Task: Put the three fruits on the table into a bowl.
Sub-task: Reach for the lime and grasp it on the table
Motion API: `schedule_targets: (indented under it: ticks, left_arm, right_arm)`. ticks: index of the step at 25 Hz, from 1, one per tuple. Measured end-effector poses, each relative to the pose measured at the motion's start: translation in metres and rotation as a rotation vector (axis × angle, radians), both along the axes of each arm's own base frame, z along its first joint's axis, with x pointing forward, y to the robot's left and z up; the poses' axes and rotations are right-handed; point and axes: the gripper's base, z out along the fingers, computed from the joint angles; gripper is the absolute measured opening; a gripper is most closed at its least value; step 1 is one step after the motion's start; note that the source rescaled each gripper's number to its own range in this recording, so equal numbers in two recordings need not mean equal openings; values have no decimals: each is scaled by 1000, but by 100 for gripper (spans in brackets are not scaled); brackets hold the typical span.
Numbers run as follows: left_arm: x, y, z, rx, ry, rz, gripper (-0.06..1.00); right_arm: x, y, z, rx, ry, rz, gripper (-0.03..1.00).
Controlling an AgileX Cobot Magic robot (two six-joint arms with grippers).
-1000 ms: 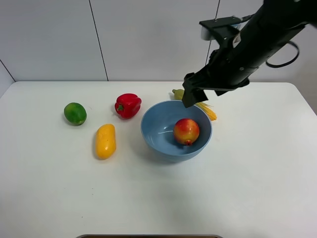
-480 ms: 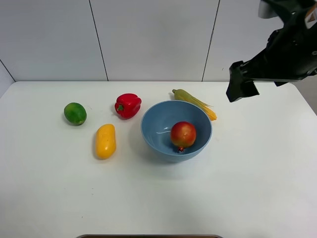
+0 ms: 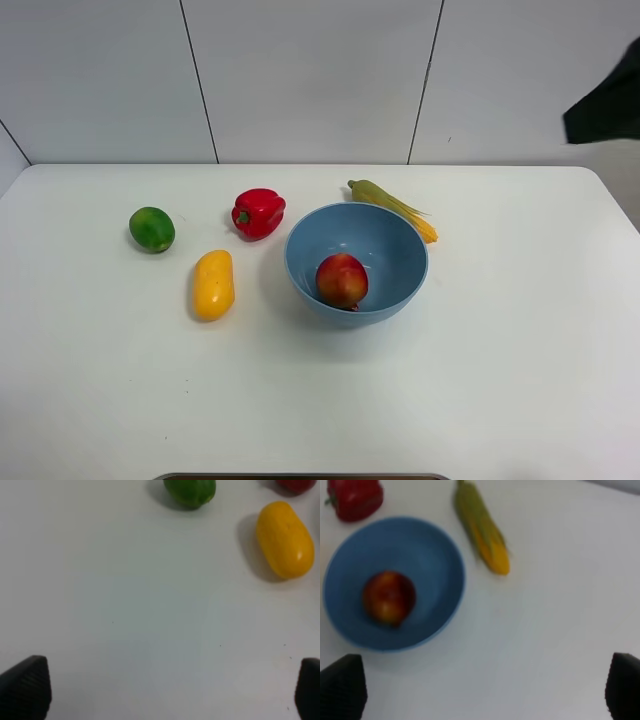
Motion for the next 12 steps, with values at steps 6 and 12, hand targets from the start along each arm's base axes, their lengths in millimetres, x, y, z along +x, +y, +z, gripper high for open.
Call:
schedule_targets:
  ticks: [6, 12]
  left_arm:
    - [0, 0, 0, 0, 0, 0, 100]
    - [0, 0, 0, 0, 0, 0, 100]
  right_arm:
    - [-47, -42, 23, 38, -173, -117, 84]
    - [-95, -59, -1, 33, -239, -233, 84]
